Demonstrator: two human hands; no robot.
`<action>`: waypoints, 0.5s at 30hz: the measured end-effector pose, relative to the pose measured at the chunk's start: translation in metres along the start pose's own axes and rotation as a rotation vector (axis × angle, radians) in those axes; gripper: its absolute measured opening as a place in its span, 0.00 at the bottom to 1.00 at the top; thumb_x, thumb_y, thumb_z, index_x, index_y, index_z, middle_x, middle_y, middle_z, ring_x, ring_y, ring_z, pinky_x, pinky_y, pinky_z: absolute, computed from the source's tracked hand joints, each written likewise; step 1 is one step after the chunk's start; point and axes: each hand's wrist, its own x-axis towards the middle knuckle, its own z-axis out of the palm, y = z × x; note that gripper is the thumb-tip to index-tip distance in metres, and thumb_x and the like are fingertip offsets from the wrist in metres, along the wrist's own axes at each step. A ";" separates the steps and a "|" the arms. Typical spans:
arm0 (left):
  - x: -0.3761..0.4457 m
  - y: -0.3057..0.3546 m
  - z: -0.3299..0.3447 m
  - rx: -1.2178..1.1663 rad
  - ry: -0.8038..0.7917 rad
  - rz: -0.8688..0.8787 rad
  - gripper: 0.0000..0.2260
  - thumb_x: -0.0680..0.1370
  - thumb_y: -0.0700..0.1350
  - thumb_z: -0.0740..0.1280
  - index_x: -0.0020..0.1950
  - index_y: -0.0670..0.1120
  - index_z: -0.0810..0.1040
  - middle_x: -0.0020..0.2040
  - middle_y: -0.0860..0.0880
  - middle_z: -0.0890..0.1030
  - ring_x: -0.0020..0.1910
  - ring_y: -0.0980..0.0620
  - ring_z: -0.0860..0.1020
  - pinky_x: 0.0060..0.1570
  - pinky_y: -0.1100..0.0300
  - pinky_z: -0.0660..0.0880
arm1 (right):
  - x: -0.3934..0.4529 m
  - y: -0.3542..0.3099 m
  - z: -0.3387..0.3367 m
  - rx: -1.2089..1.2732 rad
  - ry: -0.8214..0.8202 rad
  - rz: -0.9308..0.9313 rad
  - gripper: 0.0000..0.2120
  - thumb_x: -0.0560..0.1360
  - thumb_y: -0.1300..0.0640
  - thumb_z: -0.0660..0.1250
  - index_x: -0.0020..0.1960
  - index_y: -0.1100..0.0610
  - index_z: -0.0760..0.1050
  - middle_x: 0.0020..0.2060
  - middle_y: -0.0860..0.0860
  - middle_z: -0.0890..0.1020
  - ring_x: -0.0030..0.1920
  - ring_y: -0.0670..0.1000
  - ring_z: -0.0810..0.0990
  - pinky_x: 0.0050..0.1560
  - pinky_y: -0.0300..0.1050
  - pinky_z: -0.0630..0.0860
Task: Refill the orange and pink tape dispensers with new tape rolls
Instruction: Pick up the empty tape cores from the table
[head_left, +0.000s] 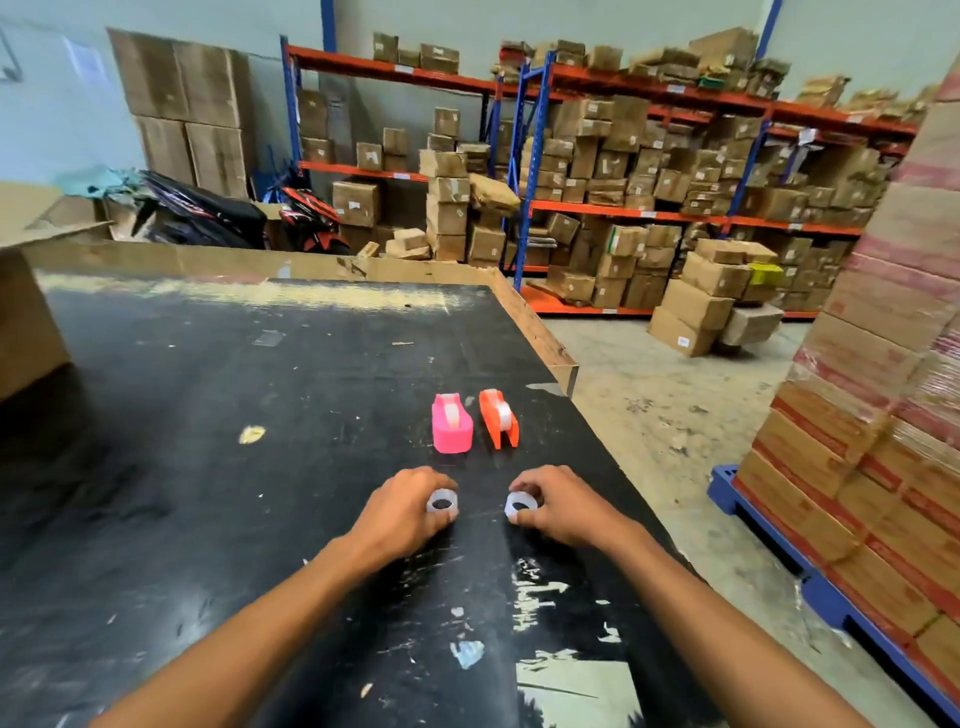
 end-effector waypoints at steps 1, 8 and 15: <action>-0.002 -0.012 -0.008 -0.007 0.009 -0.042 0.10 0.74 0.49 0.67 0.53 0.50 0.80 0.54 0.49 0.82 0.54 0.46 0.79 0.50 0.52 0.75 | 0.008 -0.011 0.004 0.009 -0.017 -0.032 0.14 0.70 0.54 0.72 0.55 0.53 0.79 0.53 0.53 0.83 0.51 0.54 0.79 0.54 0.53 0.78; 0.000 -0.082 -0.058 0.005 0.116 -0.249 0.11 0.72 0.47 0.68 0.53 0.47 0.81 0.53 0.48 0.83 0.52 0.46 0.80 0.50 0.55 0.75 | 0.082 -0.080 0.024 -0.001 -0.098 -0.221 0.14 0.70 0.56 0.71 0.55 0.56 0.78 0.48 0.52 0.82 0.47 0.53 0.79 0.52 0.49 0.77; 0.043 -0.110 -0.066 0.079 0.093 -0.312 0.14 0.73 0.48 0.66 0.58 0.49 0.78 0.59 0.49 0.81 0.59 0.46 0.78 0.54 0.53 0.75 | 0.155 -0.106 0.033 -0.130 -0.130 -0.283 0.13 0.70 0.60 0.68 0.55 0.59 0.77 0.56 0.57 0.81 0.55 0.58 0.79 0.52 0.48 0.76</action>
